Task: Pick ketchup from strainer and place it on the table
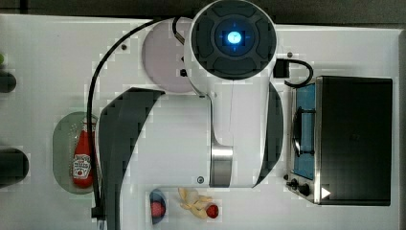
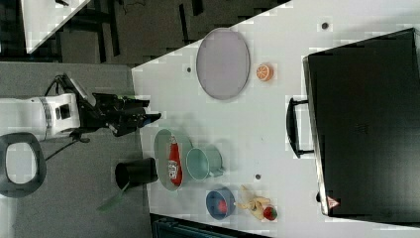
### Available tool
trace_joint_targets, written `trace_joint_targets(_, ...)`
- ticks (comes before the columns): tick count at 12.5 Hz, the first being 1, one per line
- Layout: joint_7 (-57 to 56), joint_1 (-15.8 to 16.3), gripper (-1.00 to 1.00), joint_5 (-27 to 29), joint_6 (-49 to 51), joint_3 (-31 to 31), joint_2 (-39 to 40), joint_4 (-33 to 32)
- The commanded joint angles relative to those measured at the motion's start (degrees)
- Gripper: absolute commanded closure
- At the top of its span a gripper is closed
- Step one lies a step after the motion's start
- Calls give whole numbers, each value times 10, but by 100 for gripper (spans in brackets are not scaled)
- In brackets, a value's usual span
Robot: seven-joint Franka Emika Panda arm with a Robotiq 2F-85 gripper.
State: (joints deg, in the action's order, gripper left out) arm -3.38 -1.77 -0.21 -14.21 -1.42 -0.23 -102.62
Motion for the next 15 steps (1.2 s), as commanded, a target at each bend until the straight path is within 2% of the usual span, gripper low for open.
trace_joint_targets(1,-18,-72,-59,19,10,-25,-156,-156)
trace_joint_targets(3,-18,-70,-99,20,4,-32,-154,-156)
trace_joint_targets(7,-19,-51,-100,21,-32,-103,-132,-156)
trace_joint_targets(11,-19,-44,-100,21,-71,-227,-98,-156)
trace_joint_targets(15,-18,-42,-100,19,-157,-333,-55,-157)
